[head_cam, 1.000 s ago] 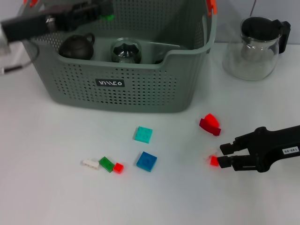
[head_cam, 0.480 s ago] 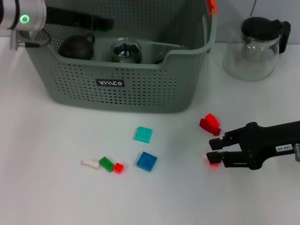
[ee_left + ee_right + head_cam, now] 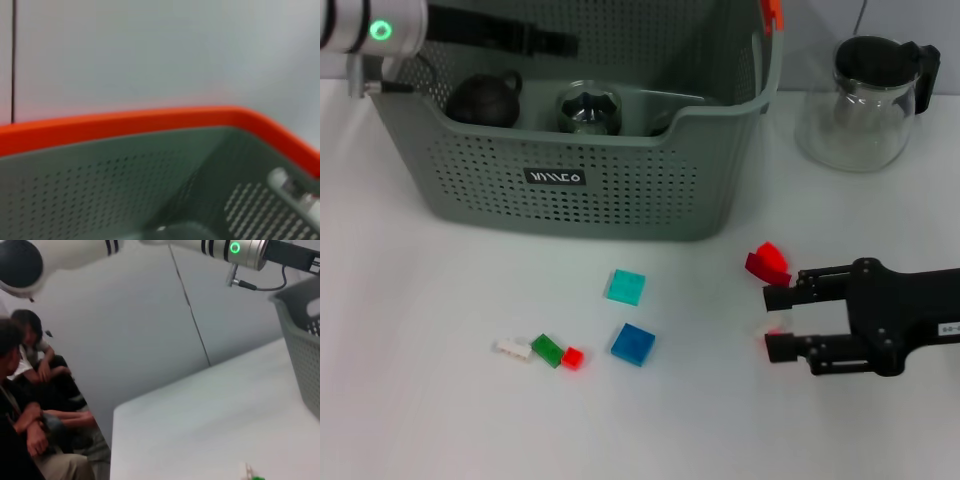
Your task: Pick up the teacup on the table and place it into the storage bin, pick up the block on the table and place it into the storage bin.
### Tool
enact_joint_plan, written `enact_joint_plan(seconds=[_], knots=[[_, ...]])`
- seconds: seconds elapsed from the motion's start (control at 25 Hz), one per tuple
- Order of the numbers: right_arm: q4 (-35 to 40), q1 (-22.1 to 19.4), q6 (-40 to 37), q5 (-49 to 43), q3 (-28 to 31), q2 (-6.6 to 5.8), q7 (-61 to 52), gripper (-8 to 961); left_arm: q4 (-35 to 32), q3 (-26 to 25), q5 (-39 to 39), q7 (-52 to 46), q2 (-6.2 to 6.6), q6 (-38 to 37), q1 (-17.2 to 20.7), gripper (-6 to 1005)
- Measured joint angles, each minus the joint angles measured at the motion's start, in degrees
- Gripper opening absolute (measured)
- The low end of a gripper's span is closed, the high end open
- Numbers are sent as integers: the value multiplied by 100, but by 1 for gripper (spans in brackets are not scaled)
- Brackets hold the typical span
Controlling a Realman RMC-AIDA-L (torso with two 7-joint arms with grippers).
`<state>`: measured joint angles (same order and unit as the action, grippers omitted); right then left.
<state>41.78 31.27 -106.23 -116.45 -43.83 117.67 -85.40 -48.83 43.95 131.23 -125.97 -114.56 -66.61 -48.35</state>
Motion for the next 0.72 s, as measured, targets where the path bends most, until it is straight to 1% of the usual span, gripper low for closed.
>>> enact_joint_plan(seconds=[0.08, 0.16, 0.2, 0.28, 0.36, 0.48, 0.52, 0.56, 0.64, 0.72], knots=[[-23, -31, -143, 9, 116, 0, 180, 539, -238, -186, -372, 136, -42, -268, 172, 674], [-90, -71, -338, 54, 350, 22, 443, 608, -447, -533, -1191, 569, -110, -779, 493, 702], [-145, -107, -411, 107, 506, 36, 606, 647, -462, -689, -1624, 830, -131, -1084, 636, 717], [-257, -211, -467, 232, 789, 52, 878, 726, -374, -1062, -2444, 1411, -179, -1798, 1000, 713], [-385, -338, -391, 345, 1094, 66, 1092, 804, -196, -1423, -2892, 1981, -254, -2435, 1362, 710], [-457, -488, -253, 395, 1426, 78, 1238, 802, 95, -1882, -2981, 3047, -449, -3063, 1955, 706], [-459, -535, -207, 397, 1506, 79, 1257, 802, 175, -1961, -2963, 3423, -512, -3184, 2137, 706], [-460, -571, -159, 396, 1559, 82, 1262, 801, 249, -2029, -2945, 3790, -570, -3281, 2319, 706], [-460, -627, -31, 363, 1605, 86, 1263, 801, 390, -2084, -2849, 4555, -735, -3383, 2719, 706], [-460, -675, 87, 288, 1594, 99, 1264, 801, 599, -2064, -2544, 5429, -932, -3409, 3130, 705]])
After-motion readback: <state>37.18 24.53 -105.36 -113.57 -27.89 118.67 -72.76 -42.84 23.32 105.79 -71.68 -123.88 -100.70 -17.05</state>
